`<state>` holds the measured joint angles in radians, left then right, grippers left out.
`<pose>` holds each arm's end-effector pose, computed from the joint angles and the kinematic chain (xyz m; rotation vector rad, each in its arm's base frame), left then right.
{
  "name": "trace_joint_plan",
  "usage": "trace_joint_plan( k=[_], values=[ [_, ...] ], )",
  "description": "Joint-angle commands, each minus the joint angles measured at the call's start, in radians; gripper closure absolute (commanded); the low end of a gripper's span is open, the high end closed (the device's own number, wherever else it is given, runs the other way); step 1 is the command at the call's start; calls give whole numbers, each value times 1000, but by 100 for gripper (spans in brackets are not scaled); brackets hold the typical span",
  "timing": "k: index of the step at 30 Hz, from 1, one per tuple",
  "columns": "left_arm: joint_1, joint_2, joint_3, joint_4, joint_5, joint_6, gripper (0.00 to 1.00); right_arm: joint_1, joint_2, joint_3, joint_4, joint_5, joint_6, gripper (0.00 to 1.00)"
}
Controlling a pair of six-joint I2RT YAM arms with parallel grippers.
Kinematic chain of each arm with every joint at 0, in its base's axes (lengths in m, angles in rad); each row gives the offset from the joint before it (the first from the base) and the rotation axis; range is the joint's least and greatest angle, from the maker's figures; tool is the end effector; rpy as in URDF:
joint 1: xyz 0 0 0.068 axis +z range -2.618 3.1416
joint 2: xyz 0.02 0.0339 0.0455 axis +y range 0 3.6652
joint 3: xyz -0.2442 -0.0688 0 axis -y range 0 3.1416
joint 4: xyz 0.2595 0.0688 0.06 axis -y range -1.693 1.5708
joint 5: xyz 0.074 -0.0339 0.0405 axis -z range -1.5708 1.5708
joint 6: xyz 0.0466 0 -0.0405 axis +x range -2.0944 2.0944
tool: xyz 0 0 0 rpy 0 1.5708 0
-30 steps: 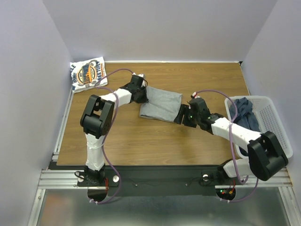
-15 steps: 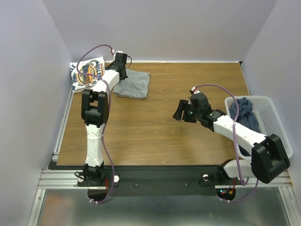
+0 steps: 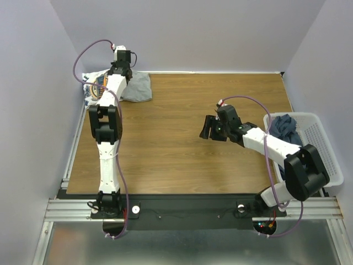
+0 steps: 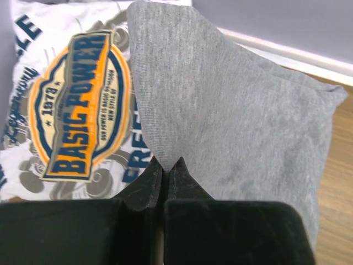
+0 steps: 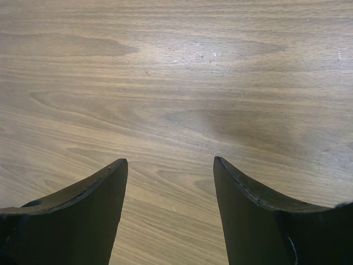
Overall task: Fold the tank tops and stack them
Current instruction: Neatly place the folded tank top to the corner
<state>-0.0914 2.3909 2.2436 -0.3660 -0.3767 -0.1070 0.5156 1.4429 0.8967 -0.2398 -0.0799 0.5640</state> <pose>0.5655 -0.0346 0.2437 -0.2435 2.0413 0.2693 0.2826 0.1644 0.1870 0.0187 2.4403 0.6027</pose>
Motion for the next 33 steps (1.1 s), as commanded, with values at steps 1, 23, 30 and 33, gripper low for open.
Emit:
trace_joint_plan(
  k=[1,23,30,33],
  values=[
    [33,-12,94,51,-18,44,100,-6,31,54,8,-17,-21,31],
    [70,-24,188,127,93,61,100,-6,94,91,11,-8,-26,31],
    [106,-39,195,118,107,53,100,-5,100,96,10,-11,-26,31],
    [116,-48,191,119,110,56,100,-6,102,102,10,-12,-24,31]
  ],
)
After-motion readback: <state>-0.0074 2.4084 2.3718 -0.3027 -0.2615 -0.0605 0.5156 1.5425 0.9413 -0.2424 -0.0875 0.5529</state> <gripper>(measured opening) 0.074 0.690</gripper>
